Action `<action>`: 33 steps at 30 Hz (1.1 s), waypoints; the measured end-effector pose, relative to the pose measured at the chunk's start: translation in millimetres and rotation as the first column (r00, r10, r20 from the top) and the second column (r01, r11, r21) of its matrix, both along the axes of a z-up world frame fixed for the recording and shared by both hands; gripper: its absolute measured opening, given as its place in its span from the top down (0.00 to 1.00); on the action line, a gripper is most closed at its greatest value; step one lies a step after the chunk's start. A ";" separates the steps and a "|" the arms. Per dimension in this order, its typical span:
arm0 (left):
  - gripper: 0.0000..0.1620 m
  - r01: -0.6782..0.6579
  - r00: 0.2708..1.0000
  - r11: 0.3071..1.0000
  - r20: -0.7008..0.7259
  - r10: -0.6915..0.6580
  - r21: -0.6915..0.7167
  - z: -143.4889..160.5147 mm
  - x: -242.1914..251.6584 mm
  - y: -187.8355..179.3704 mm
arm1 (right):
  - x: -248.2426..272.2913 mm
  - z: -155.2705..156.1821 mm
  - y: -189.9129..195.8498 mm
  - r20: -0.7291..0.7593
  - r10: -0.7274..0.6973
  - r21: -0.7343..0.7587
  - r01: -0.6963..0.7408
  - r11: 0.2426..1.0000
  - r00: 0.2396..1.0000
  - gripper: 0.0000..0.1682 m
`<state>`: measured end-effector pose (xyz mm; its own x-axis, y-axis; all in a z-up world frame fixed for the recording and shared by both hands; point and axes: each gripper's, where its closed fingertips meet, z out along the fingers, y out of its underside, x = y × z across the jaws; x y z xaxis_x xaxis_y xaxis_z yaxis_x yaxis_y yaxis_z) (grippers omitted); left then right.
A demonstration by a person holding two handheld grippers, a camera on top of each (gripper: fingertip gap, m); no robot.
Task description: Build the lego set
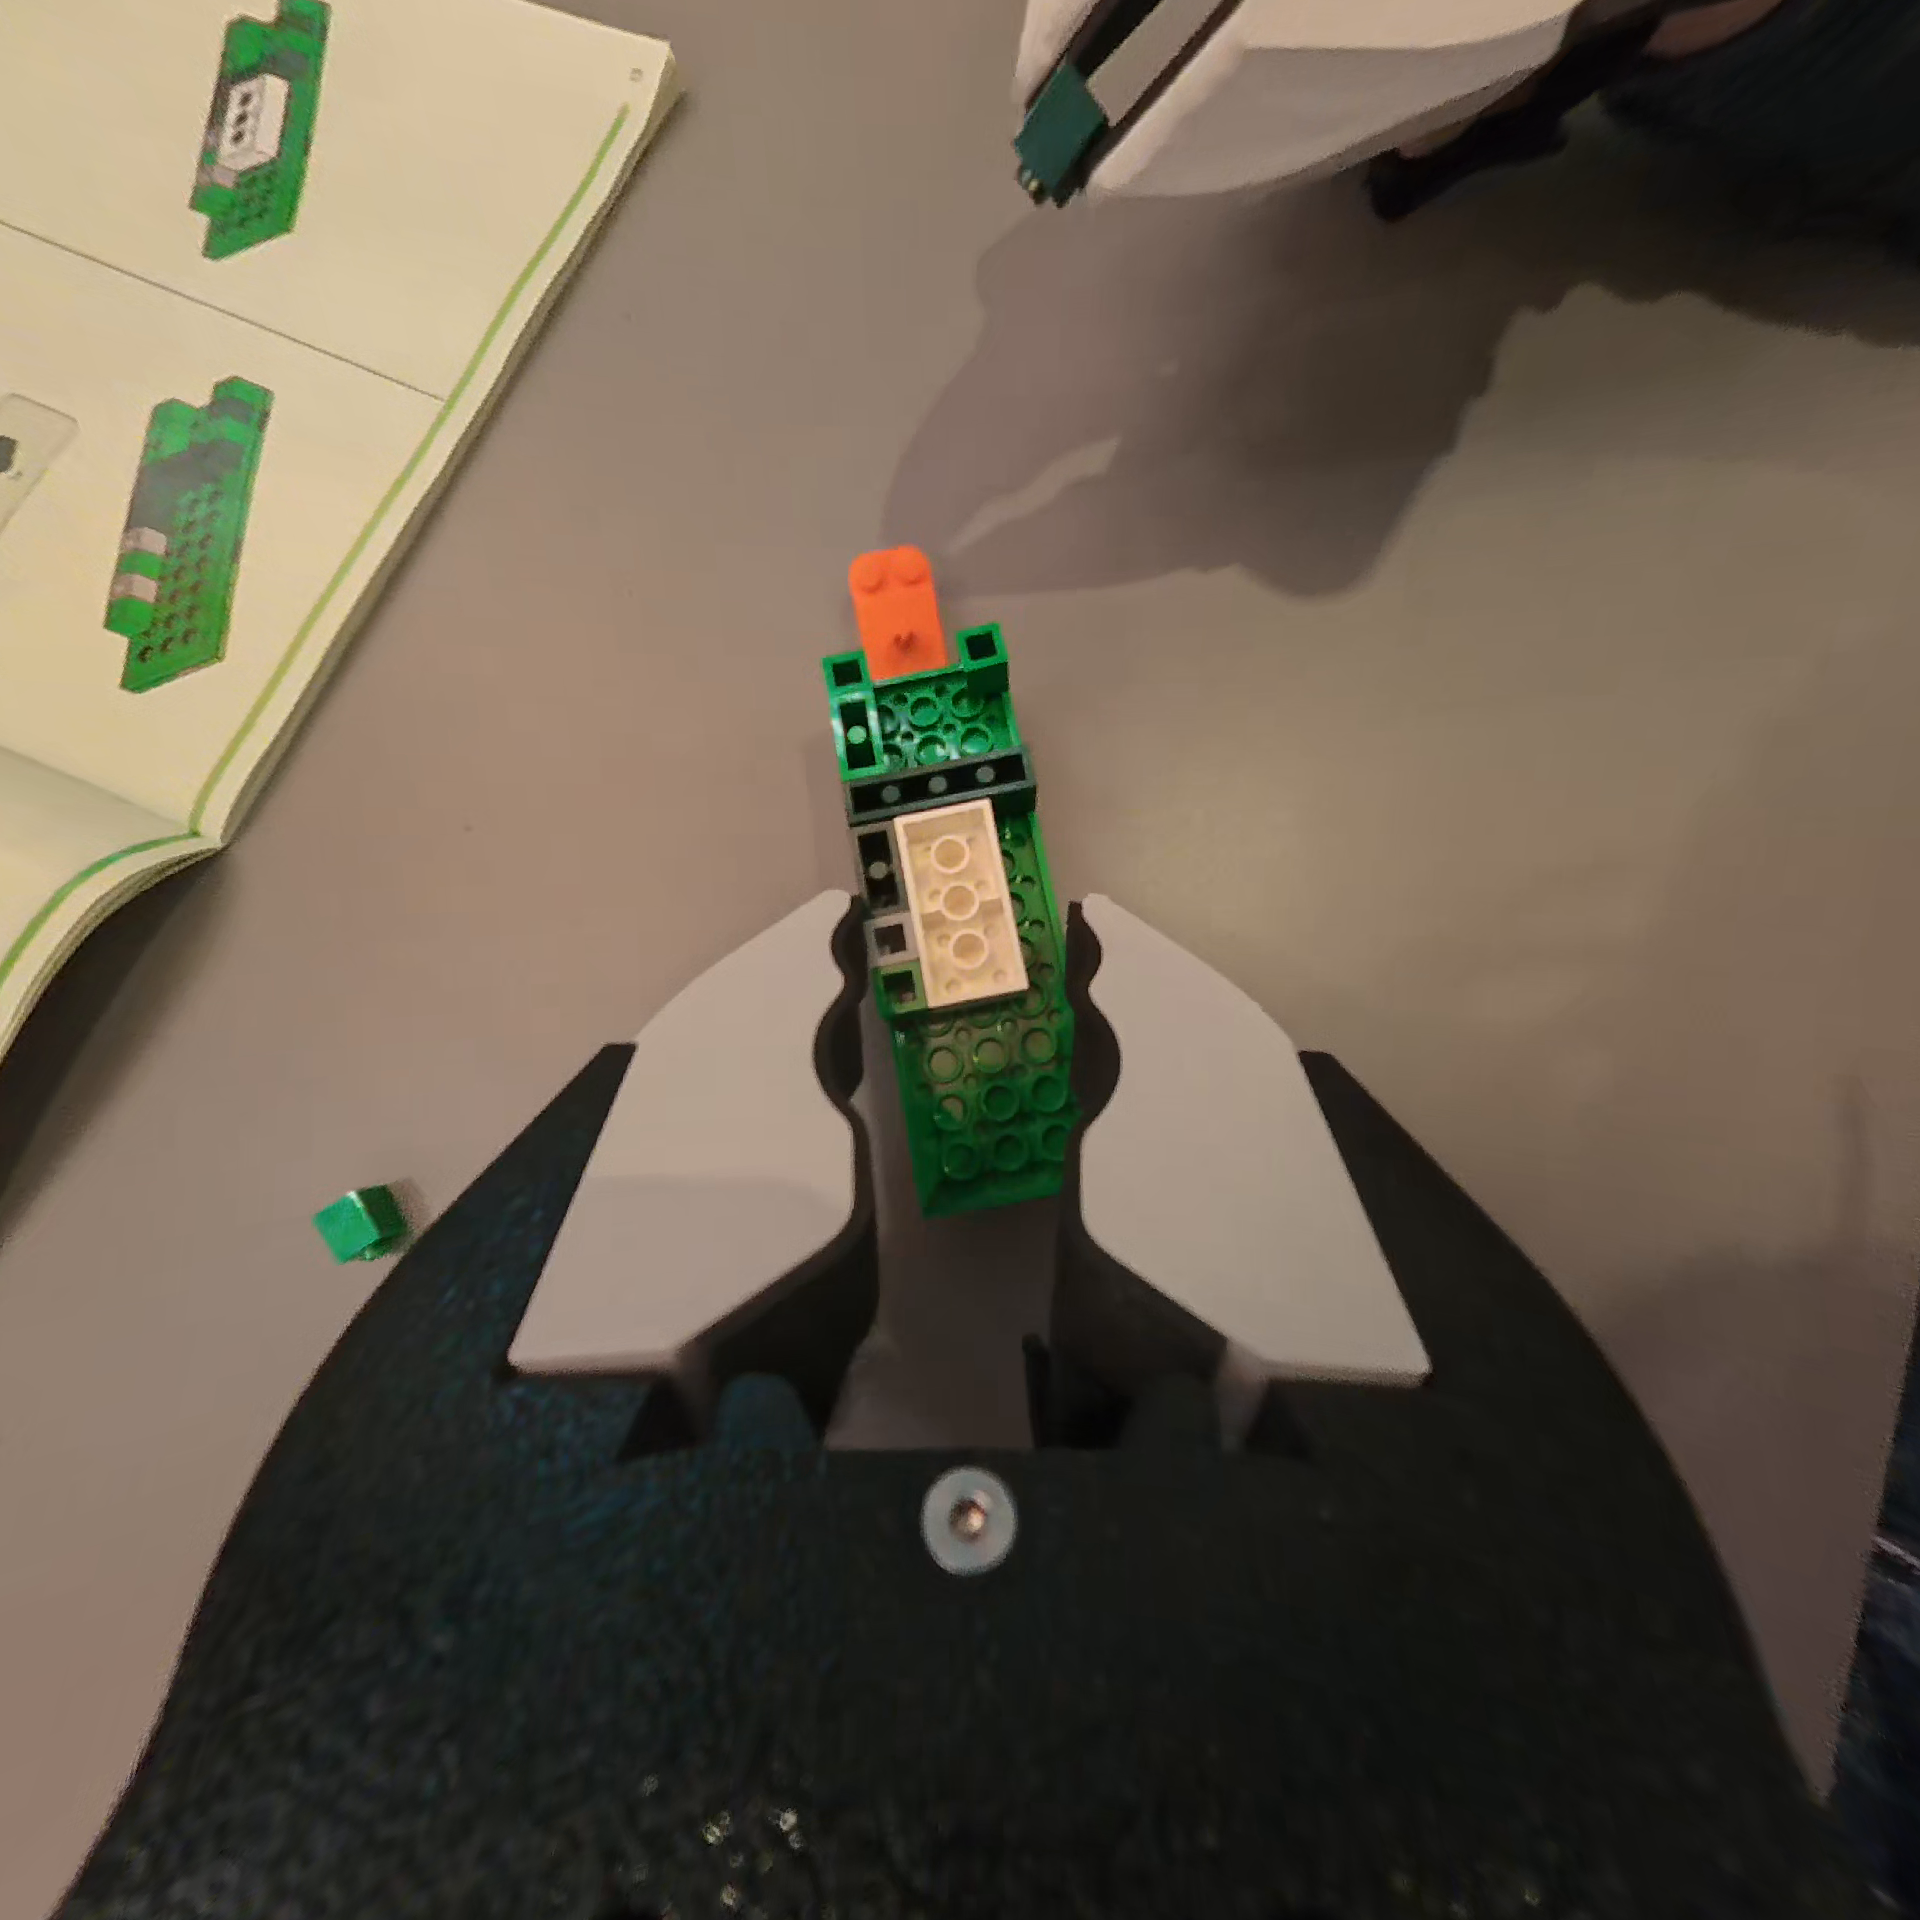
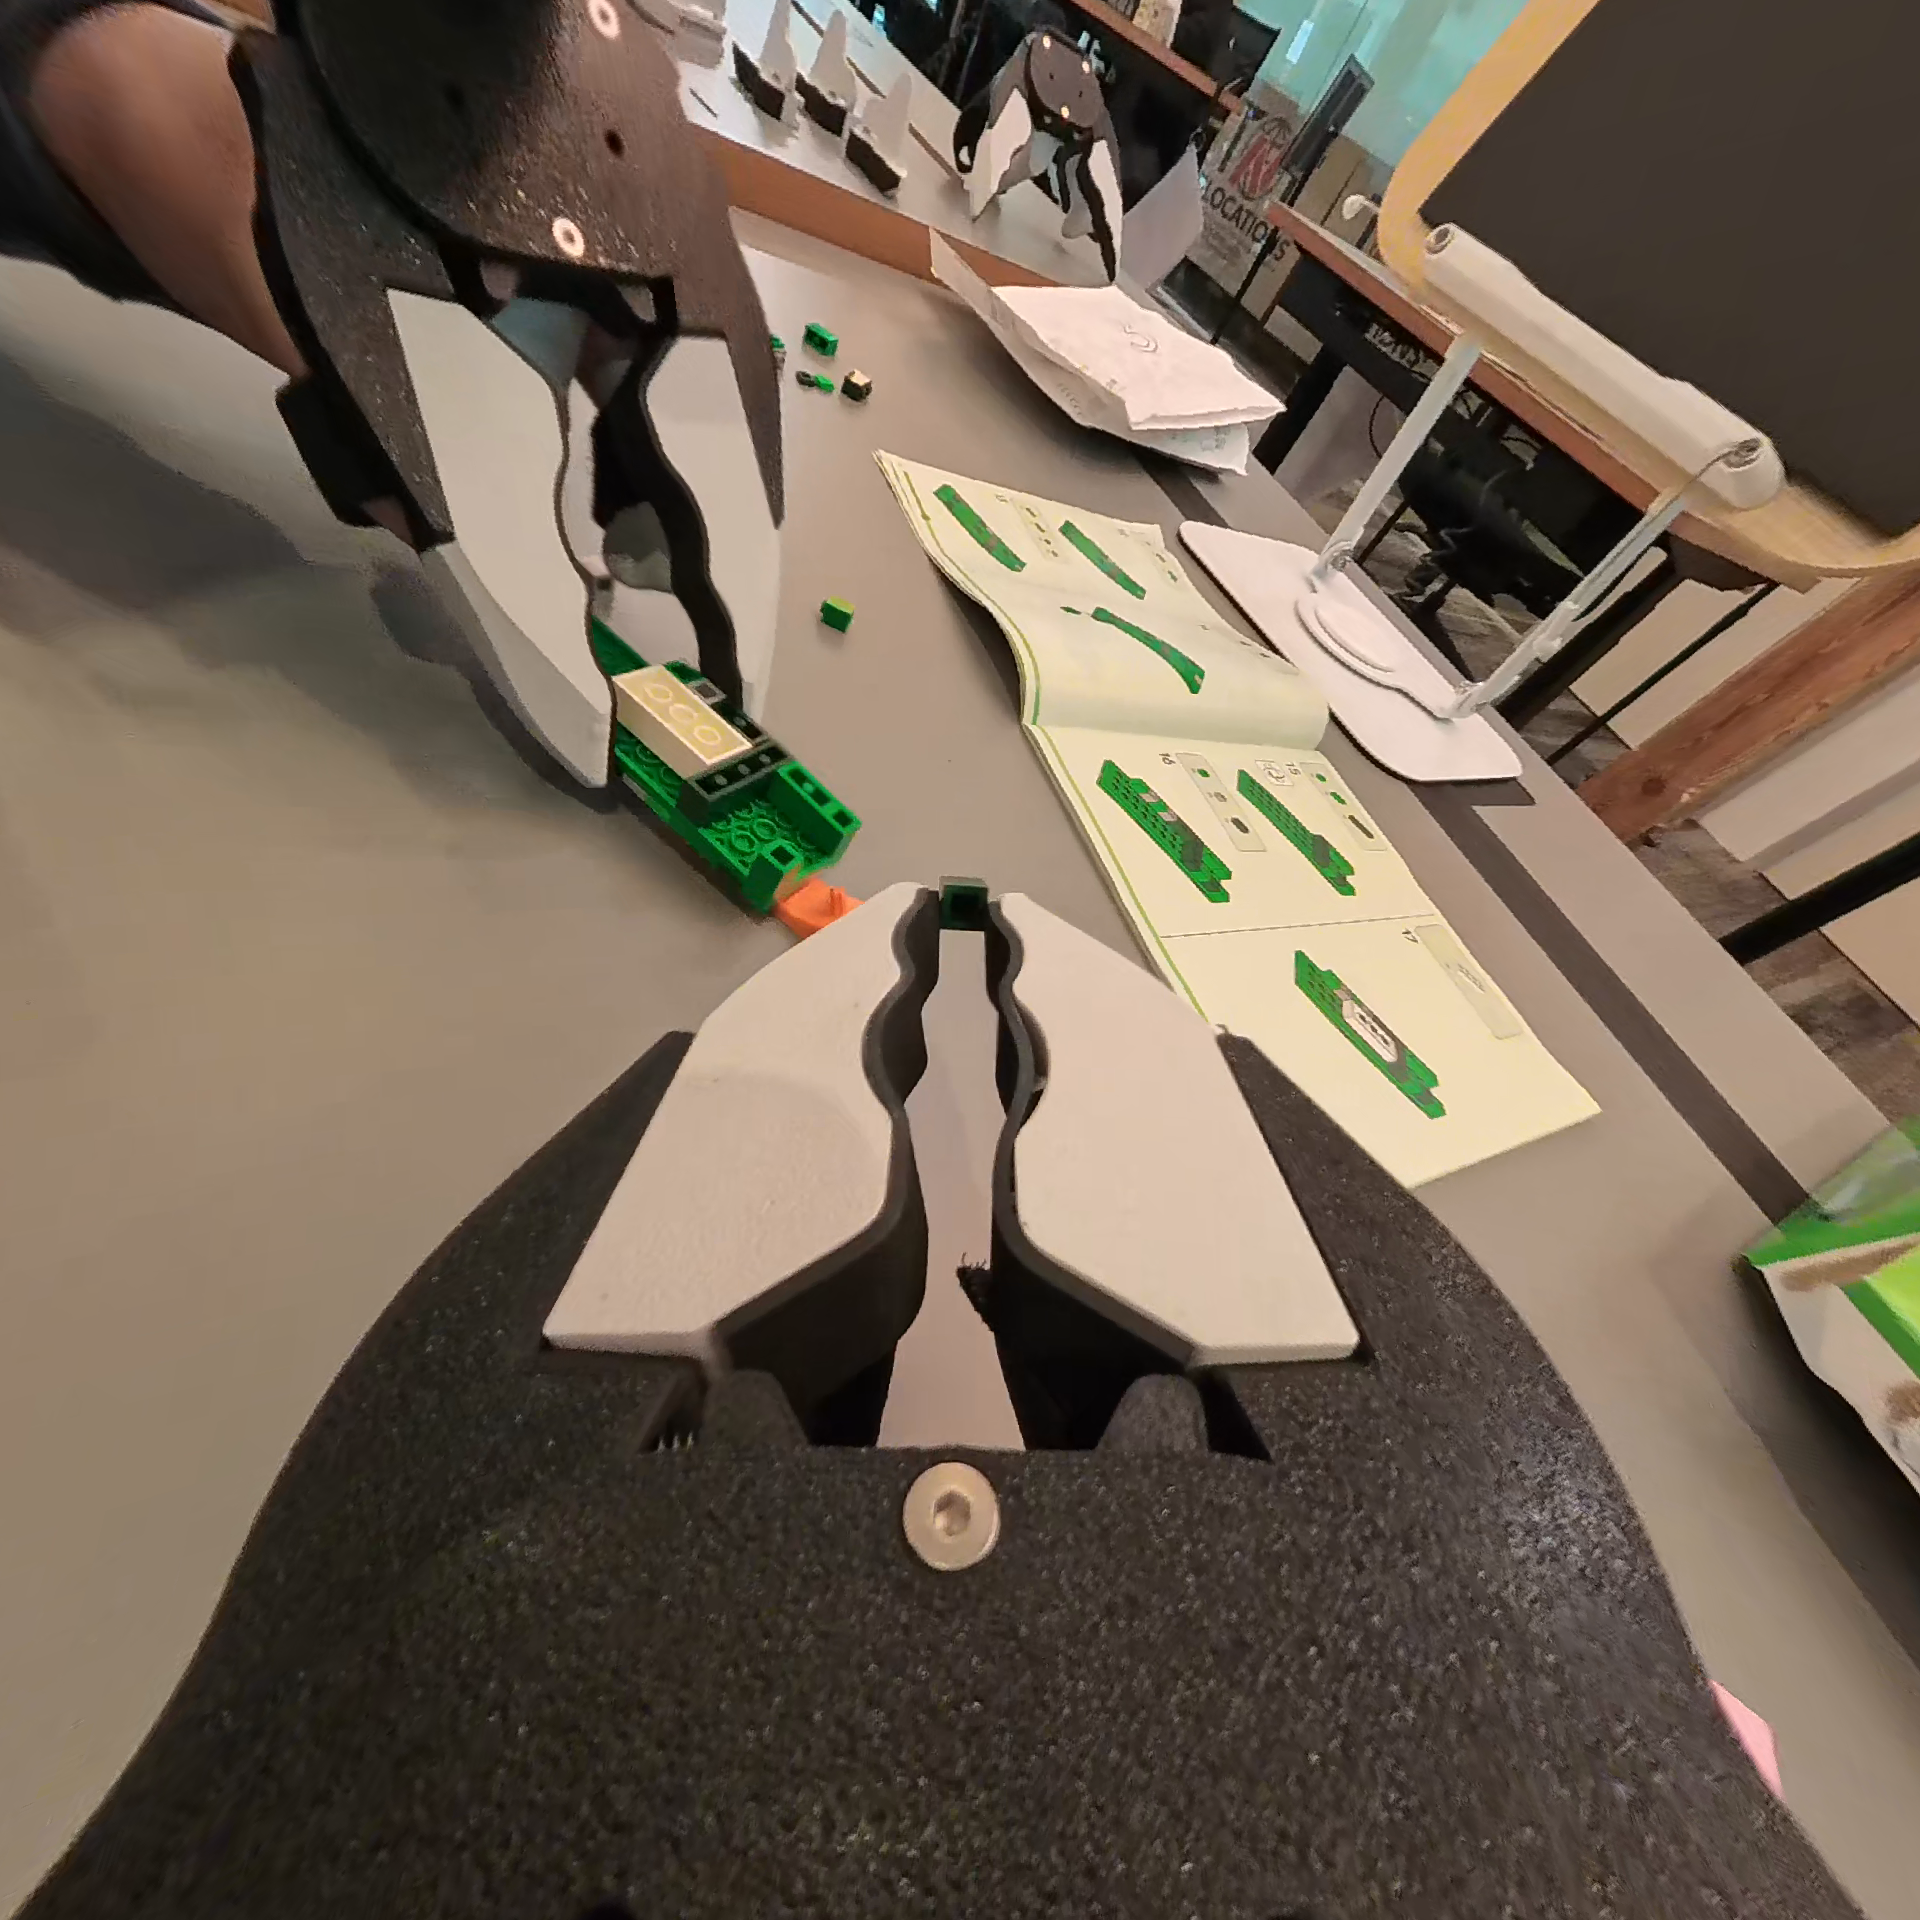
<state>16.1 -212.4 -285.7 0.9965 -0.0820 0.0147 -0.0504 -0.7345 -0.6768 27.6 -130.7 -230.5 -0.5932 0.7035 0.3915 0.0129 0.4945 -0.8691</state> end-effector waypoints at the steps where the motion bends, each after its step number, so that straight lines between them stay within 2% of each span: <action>1: 0.78 0.001 1.000 1.000 -0.002 -0.001 -0.006 -2.0 -0.6 0.2 | 0.6 -0.9 -1.5 0.007 0.008 0.000 -0.008 1.000 1.000 0.95; 8: 0.78 0.007 1.000 1.000 -0.007 -0.007 -0.023 -7.3 -4.9 1.7 | 6.8 -9.8 -18.6 0.090 0.111 0.024 -0.113 0.993 0.990 0.95; 18: 0.78 0.025 0.999 0.999 -0.038 -0.026 -0.021 -7.9 -7.9 2.7 | -1.2 -18.1 -44.4 0.302 0.223 0.213 -0.293 0.932 0.927 0.95; 22: 0.78 0.032 0.998 0.999 -0.047 -0.033 -0.016 -7.9 -7.8 2.9 | -7.9 -14.3 -47.0 0.373 0.241 0.291 -0.360 0.887 0.896 0.95; 25: 0.78 0.037 0.998 0.999 -0.056 -0.038 -0.011 -7.9 -7.9 3.1 | -19.5 -9.6 -34.5 0.366 0.195 0.321 -0.320 0.892 0.910 0.95; 27: 0.78 0.041 0.997 0.999 -0.059 -0.041 -0.004 -7.9 -7.7 3.5 | -29.1 -3.5 -24.1 0.314 0.166 0.276 -0.258 0.926 0.935 0.95; 30: 0.78 0.050 0.997 0.999 -0.052 -0.049 0.005 -7.9 -7.6 4.3 | -34.2 -0.2 -14.6 0.264 0.168 0.109 -0.202 0.973 0.950 0.95; 33: 0.78 0.059 0.997 0.998 -0.046 -0.058 0.020 -7.8 -7.7 5.9 | -32.5 -0.6 -7.7 0.238 0.181 -0.023 -0.181 0.983 0.954 0.95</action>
